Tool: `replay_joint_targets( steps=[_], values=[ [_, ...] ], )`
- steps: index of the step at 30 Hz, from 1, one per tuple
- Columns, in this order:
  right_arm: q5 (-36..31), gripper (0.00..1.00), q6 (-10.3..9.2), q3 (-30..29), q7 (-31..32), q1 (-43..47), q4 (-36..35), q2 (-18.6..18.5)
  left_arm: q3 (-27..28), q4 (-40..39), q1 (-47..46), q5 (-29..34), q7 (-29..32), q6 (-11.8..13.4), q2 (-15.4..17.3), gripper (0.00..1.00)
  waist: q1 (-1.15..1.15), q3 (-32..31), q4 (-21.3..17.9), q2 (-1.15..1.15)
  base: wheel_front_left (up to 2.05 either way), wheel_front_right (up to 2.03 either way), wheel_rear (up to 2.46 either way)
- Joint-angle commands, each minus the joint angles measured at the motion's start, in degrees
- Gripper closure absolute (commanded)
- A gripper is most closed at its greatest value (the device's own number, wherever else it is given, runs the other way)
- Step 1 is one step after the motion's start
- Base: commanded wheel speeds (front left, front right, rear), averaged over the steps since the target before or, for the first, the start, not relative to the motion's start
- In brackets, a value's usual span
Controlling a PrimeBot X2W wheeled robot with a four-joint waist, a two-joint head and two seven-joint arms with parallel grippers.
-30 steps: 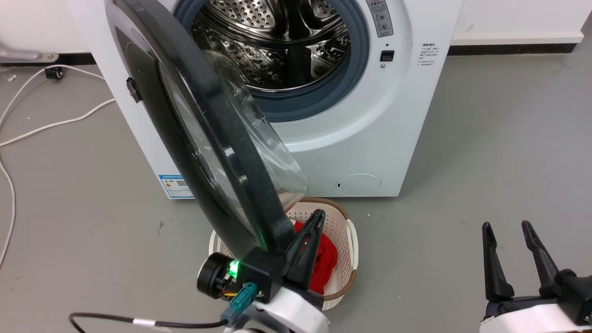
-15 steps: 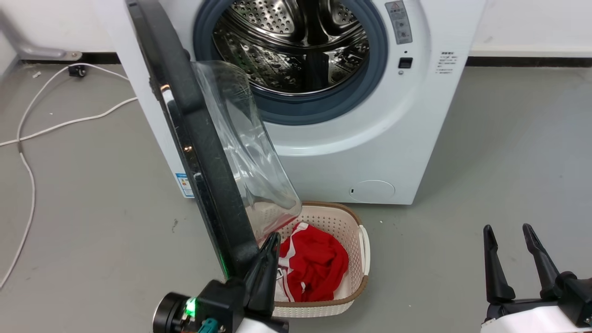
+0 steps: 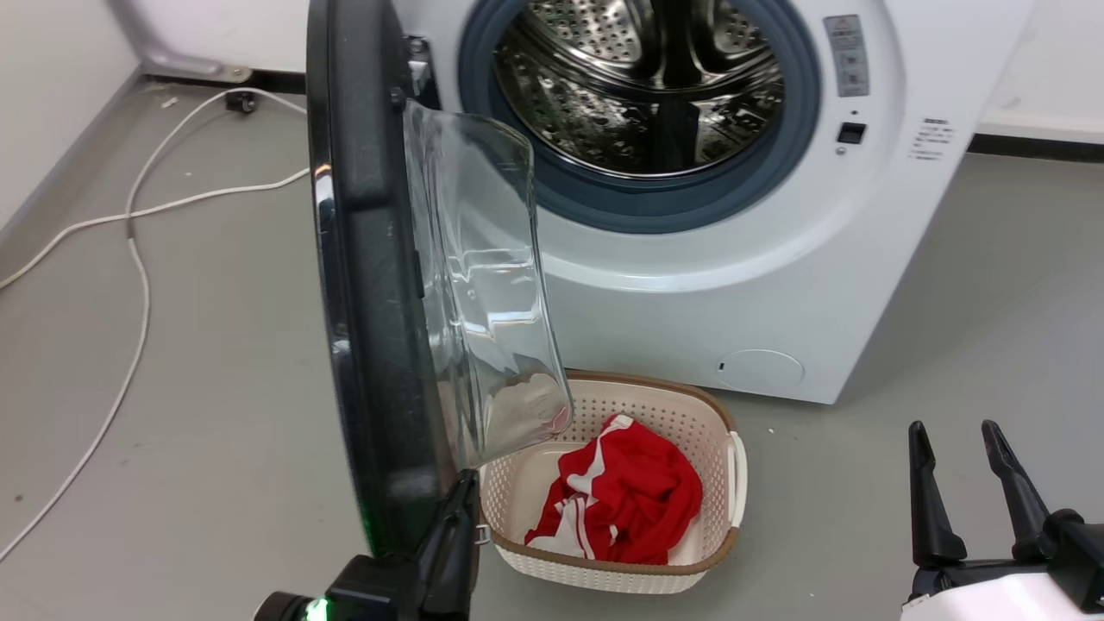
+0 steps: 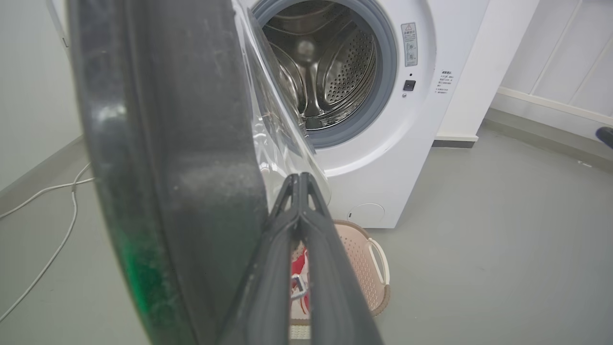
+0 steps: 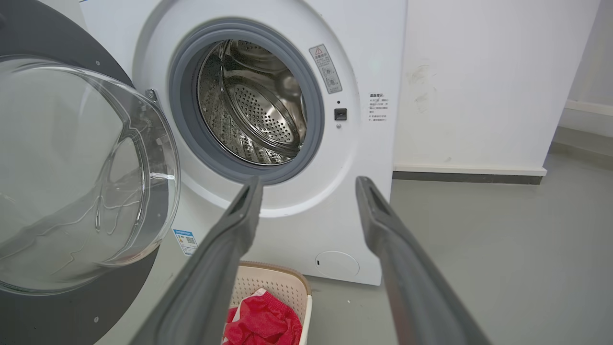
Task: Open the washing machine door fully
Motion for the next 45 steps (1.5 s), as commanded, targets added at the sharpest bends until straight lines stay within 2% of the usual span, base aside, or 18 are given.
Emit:
replay_joint_targets(
  steps=[1, 13, 17, 25, 45],
  values=[
    [0.03, 0.0, -0.03, 0.09, -0.23, -0.08, 0.12, 0.12, 0.9, 0.35, 0.69, -0.1, 0.24, 0.7, 0.7, 1.0, 0.0, 0.01, 0.88, 0.0, 0.0, 0.0, 0.0],
    [0.45, 0.0, -0.04, -0.51, -0.31, 0.96, -0.56, 0.11, 5.32, -0.35, 2.18, -0.51, -0.78, 3.43, 2.68, 1.0, 0.0, 0.37, 6.09, 0.0, 0.0, 0.0, 0.0],
    [0.53, 0.0, -0.04, -0.49, -0.01, 0.98, -1.54, 0.1, 8.74, 0.5, 1.83, -1.94, -2.27, 4.01, 3.87, 1.0, 0.0, 0.96, 7.93, 0.0, 0.0, 0.0, 0.0],
    [-0.05, 0.0, -0.04, -0.48, 1.32, 0.6, -2.84, 0.1, 14.5, 4.95, -2.54, -5.57, -6.36, 3.45, 4.39, 1.0, 0.0, 2.39, 8.52, 0.0, 0.0, 0.0, 0.0],
    [-0.64, 0.0, -0.04, -1.32, 2.94, -1.59, -4.48, 0.11, 26.02, 20.0, -16.4, -14.88, -11.33, -0.84, 8.47, 1.0, 0.0, 7.8, 6.56, 0.0, 0.0, 0.0, 0.0]
  ],
)
